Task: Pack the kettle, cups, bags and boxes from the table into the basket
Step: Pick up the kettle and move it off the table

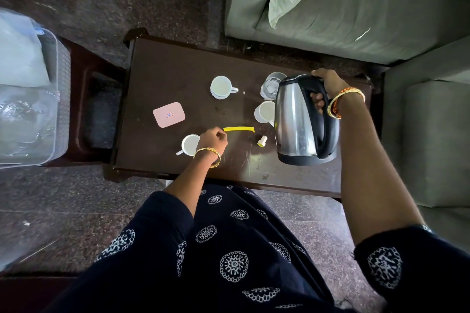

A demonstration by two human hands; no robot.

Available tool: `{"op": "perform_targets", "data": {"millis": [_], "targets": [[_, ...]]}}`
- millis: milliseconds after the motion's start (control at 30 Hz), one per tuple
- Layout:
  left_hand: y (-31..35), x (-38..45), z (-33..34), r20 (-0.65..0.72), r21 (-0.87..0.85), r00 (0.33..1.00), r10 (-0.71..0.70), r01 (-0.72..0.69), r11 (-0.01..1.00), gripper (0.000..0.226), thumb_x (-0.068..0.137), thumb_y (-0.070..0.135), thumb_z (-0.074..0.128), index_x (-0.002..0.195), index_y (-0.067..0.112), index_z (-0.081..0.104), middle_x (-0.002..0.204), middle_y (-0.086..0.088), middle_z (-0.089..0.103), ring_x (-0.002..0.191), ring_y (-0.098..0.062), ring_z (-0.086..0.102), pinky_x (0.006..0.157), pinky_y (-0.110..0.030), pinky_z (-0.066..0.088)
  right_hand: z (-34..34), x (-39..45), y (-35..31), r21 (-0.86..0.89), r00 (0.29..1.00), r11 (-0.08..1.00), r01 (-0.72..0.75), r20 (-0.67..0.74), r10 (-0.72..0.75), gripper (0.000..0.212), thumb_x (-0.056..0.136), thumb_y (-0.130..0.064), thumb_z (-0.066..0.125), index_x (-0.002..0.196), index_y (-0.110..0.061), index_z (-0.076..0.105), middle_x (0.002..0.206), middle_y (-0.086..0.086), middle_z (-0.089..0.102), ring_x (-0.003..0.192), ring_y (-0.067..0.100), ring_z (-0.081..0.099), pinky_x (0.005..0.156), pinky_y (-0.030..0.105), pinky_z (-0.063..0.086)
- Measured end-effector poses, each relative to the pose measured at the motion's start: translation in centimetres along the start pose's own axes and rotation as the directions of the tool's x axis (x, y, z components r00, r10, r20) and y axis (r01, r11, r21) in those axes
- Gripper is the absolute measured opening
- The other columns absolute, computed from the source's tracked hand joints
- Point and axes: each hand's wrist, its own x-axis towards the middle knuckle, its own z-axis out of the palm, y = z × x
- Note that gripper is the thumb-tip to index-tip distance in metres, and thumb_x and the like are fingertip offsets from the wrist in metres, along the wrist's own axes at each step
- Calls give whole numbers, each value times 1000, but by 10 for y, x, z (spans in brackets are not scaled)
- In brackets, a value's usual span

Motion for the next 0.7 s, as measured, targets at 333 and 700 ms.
{"op": "perform_targets", "data": {"millis": [333, 700], "targets": [[-3, -6, 4, 3, 12, 1000, 13, -13, 1000, 18, 87, 15, 48, 78, 13, 64, 87, -18, 73, 81, -39, 68, 78, -48, 58, -4, -7, 10, 33, 1000, 999, 6, 11, -7, 45, 78, -54, 44, 58, -14, 44, 35, -2, 38, 30, 13, 31, 42, 19, 26], [-4, -8, 6, -3, -6, 1000, 10, -10, 1000, 21, 88, 14, 45, 74, 16, 61, 81, -14, 74, 63, -25, 64, 71, -36, 57, -9, -2, 25, 98, 998, 995, 37, 47, -42, 45, 78, -54, 43, 60, -13, 45, 35, -3, 38, 29, 13, 31, 44, 21, 25]]}}
